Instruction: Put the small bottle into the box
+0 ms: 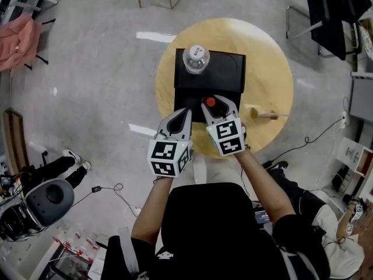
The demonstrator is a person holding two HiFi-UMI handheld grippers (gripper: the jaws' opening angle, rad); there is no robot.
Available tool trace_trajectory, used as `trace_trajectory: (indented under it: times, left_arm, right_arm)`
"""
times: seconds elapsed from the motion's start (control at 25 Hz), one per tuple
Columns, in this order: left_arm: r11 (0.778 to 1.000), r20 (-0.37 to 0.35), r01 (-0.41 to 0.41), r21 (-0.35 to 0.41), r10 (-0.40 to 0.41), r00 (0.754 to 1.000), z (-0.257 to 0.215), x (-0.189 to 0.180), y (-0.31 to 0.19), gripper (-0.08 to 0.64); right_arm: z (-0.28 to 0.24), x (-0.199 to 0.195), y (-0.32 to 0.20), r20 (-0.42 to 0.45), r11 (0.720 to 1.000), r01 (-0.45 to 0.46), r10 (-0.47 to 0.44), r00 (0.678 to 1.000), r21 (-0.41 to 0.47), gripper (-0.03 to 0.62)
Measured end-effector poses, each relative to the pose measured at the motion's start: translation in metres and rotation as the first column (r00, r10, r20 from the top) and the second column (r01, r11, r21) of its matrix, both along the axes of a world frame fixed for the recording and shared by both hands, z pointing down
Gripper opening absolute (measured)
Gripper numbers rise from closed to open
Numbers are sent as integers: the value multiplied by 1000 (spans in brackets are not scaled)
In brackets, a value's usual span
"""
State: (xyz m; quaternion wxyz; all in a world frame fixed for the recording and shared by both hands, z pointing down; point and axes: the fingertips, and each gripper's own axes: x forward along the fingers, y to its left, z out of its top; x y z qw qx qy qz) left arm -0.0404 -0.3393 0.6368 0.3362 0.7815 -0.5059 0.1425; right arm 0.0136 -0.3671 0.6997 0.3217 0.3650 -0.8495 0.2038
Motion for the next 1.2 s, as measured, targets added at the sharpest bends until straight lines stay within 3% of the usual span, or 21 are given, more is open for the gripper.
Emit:
trace_trajectory:
  times: [0.6,1.2]
  left_arm:
    - [1000,-28,-12,-13,12,1000,1,0,3,11]
    - [999,-34,-31,32,32,999,-23,0,16,11]
  right_arm:
    - [-2,-8,14,48,999,2,0,999,-37,146]
    - [-37,8,15,85,996,-85,84,993,18,144]
